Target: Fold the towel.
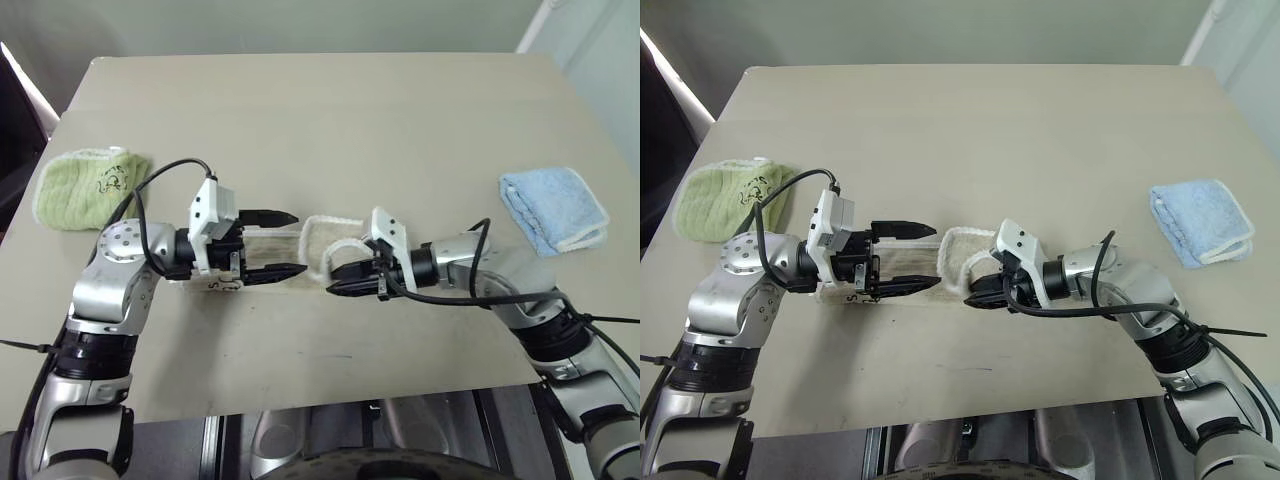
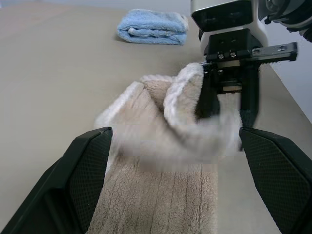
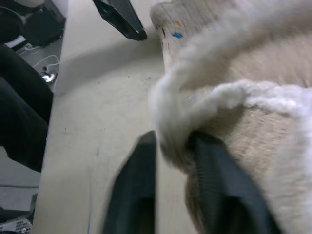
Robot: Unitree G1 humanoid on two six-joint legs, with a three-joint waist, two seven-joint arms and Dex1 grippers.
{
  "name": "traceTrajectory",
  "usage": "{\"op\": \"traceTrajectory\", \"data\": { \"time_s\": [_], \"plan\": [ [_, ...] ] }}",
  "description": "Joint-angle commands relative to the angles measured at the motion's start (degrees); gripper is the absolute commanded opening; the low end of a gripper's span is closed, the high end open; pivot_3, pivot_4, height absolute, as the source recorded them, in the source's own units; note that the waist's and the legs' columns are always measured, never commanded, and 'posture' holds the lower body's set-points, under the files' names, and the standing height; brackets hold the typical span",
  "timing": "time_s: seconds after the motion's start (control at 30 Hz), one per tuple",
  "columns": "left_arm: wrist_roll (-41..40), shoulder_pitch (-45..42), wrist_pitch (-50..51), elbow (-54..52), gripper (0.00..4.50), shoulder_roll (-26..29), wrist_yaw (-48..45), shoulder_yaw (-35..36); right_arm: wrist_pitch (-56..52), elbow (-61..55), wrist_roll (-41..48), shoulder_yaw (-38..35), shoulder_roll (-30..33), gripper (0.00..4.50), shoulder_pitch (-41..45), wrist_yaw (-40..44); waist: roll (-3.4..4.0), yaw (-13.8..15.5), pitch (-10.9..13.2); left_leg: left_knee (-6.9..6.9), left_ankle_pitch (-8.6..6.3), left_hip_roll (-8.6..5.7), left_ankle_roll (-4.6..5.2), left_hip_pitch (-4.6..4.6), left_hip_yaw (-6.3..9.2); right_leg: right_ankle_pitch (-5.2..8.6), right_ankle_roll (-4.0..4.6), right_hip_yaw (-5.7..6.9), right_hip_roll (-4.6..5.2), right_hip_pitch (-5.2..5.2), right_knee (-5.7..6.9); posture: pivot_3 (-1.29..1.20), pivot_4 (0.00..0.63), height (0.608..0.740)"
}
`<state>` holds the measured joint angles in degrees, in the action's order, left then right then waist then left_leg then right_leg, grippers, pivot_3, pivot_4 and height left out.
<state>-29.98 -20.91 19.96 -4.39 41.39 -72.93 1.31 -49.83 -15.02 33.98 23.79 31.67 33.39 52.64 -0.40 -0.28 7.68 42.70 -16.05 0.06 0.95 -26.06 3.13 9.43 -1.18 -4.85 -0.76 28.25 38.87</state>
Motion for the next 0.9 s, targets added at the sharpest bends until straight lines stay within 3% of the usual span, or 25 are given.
{"op": "traceTrajectory", "data": {
  "time_s": [0.03, 0.1, 0.27, 0.53, 0.73, 0.9],
  "plan": [
    [-0.8, 0.2, 0.1, -2.0, 4.50, 0.4, 0.6, 1.3, 0.0, -0.6, -0.6, 0.2, -0.3, 2.61, 1.2, 2.1, 0.00, 0.0, 0.0, 0.00, 0.00, 0.00, 0.00, 0.00, 0.00, 0.00, 0.01, 0.00, 0.00, 0.00, 0.00, 0.00, 0.150, 0.703],
    [-0.8, 0.3, 0.1, -2.0, 4.50, 0.3, 0.8, 1.3, 0.0, -0.4, -0.4, -0.9, -0.8, 3.25, 1.4, 2.3, 0.00, 0.0, 0.0, 0.00, 0.01, 0.00, -0.02, 0.00, 0.00, 0.01, 0.02, 0.00, 0.00, 0.00, 0.01, 0.00, 0.150, 0.703],
    [-0.9, 0.4, -0.2, -1.7, 4.50, 0.2, 0.8, 1.1, -3.0, -4.5, 6.0, -7.5, -0.7, 3.25, 1.3, 3.2, 0.00, 0.0, 0.0, -0.01, 0.05, 0.00, -0.08, -0.01, -0.01, 0.02, 0.05, 0.01, 0.00, 0.04, 0.04, 0.00, 0.150, 0.703],
    [-0.5, -1.1, -1.0, 0.3, 4.50, -0.5, 0.4, 0.7, -6.6, -10.9, 10.2, -14.0, 5.7, 3.25, -1.0, 3.6, 0.00, 0.1, 0.0, -0.02, 0.08, 0.00, -0.15, -0.01, 0.00, 0.04, 0.08, 0.01, 0.00, 0.02, 0.06, 0.00, 0.150, 0.703],
    [0.0, -2.0, -1.6, 1.5, 4.50, -0.9, 0.1, 0.5, -5.6, -11.8, 8.0, -12.1, 10.6, 3.25, -3.8, 4.6, 0.00, 0.1, 0.0, -0.03, 0.08, 0.01, -0.15, 0.01, 0.00, 0.04, 0.09, 0.01, -0.01, 0.01, 0.07, 0.00, 0.150, 0.703],
    [0.0, -2.8, -1.2, 1.0, 4.50, -1.2, 0.6, 0.4, -2.5, -4.6, 1.1, -6.9, 6.3, 3.25, -1.1, 2.2, -0.02, -0.1, 0.0, -0.02, 0.08, 0.02, -0.14, 0.04, 0.00, 0.02, 0.11, 0.01, -0.02, 0.01, 0.10, 0.00, 0.150, 0.703]
  ]
}}
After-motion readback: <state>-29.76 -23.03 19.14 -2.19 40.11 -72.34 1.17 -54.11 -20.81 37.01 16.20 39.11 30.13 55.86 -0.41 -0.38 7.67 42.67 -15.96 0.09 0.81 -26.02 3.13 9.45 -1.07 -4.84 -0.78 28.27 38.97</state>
